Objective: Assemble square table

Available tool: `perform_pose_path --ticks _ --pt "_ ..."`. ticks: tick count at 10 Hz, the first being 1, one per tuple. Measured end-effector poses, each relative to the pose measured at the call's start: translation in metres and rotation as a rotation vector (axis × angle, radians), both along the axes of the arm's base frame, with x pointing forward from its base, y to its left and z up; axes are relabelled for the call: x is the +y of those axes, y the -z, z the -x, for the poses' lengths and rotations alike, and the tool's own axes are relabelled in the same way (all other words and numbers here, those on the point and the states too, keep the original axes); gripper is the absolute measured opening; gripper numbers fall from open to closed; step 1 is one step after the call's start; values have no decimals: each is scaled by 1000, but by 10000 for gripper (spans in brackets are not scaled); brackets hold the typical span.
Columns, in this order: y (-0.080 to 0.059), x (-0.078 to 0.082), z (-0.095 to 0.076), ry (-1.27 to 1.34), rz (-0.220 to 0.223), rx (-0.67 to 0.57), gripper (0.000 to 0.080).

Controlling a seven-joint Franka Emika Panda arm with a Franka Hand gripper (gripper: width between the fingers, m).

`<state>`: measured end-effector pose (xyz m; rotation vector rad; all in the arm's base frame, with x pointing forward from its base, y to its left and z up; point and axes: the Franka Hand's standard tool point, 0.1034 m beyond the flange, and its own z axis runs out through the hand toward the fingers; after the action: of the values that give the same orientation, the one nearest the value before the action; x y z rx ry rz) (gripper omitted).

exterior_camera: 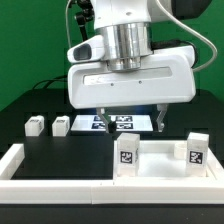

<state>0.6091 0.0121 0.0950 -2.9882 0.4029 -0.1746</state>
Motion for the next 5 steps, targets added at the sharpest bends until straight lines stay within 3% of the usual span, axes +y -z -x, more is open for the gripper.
perform_pose_path --ticks 2,5 --pt "2 -4 2 -122 26 -8 649" --pt "29 -21 22 -111 40 39 649"
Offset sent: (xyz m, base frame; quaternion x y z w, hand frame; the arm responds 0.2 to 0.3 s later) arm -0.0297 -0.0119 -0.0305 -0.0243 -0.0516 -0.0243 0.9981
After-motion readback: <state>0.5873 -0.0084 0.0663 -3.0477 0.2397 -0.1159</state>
